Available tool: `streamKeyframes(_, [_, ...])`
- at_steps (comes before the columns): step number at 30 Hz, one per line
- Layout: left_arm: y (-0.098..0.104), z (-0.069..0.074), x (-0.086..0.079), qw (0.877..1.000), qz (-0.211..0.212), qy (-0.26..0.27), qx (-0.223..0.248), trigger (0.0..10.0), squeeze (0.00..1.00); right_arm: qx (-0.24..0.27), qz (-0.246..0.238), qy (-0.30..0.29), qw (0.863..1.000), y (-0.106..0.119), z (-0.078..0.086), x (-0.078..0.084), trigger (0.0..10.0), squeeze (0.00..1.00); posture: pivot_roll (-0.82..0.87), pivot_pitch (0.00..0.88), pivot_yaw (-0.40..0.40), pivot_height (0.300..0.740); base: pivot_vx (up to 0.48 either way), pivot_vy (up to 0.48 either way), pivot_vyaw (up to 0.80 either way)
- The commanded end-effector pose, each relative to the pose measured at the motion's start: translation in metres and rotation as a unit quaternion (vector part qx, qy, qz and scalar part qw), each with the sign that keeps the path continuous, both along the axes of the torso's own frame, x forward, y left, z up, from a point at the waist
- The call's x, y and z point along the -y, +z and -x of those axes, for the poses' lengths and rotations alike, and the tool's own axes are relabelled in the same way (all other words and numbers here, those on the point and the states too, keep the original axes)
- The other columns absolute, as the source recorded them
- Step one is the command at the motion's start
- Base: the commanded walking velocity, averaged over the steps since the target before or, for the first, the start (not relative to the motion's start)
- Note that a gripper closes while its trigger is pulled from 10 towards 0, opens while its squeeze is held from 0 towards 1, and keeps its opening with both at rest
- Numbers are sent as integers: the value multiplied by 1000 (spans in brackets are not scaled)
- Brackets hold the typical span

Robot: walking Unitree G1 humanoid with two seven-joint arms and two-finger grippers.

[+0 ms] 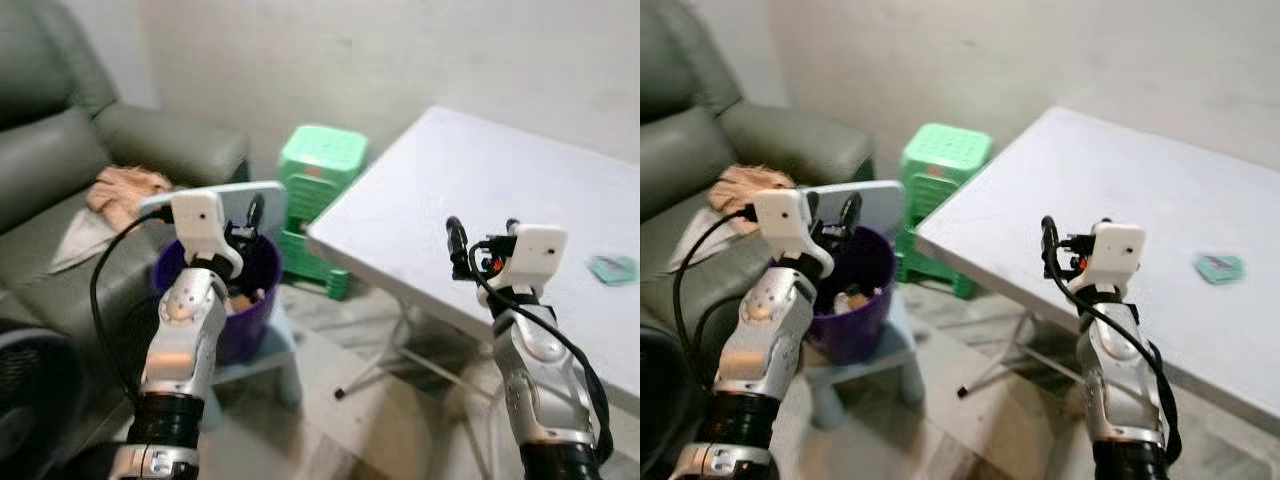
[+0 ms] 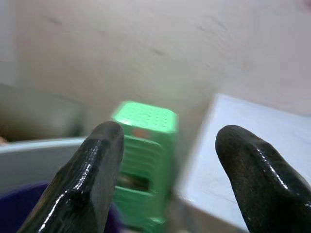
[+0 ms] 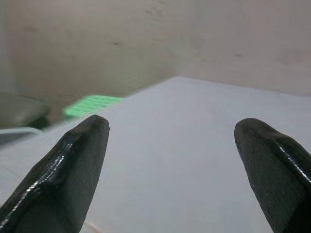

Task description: Picking trash to rubbish bin

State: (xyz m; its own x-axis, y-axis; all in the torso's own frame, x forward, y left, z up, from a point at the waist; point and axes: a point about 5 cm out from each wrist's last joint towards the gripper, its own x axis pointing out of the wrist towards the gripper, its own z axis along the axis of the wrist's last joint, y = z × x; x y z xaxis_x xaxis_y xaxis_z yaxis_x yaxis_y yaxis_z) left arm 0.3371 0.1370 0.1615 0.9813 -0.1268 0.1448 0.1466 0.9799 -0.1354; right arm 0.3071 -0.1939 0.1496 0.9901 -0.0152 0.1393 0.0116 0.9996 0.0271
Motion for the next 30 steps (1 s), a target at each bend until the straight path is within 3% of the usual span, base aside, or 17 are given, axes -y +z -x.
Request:
streamKeyframes(1, [2,-1,9,1000,2,-12,-2,10000,0,3,2,-6,1000,4,1,4,10000,0,-23,17,-45,740,0,0,-700])
streamKeyframes(14, [-4,6,26,998,-21,-54,-19,10000,0,-7,2,-6,1000,-1,5,3,10000,0,-25,11,-36,740,0,0,-699])
streamKeyframes(16, [-13,18,35,994,-45,-96,-22,10000,0,-14,5,-2,1000,-5,10,2,10000,0,-29,13,-35,740,0,0,-694])
streamKeyframes(20, [-21,28,41,991,-56,-121,-26,10000,0,-21,7,-2,1000,-9,16,5,10000,0,-32,17,-36,740,0,0,-698])
streamKeyframes(28, [-24,36,49,987,-56,-145,-38,10000,0,-34,9,-3,999,-13,23,7,10000,0,-42,38,-37,740,0,0,-688])
streamKeyframes(30, [-20,39,50,986,-65,-153,-17,10000,0,-36,9,-4,999,-14,25,7,10000,0,-43,45,-37,740,0,0,-669])
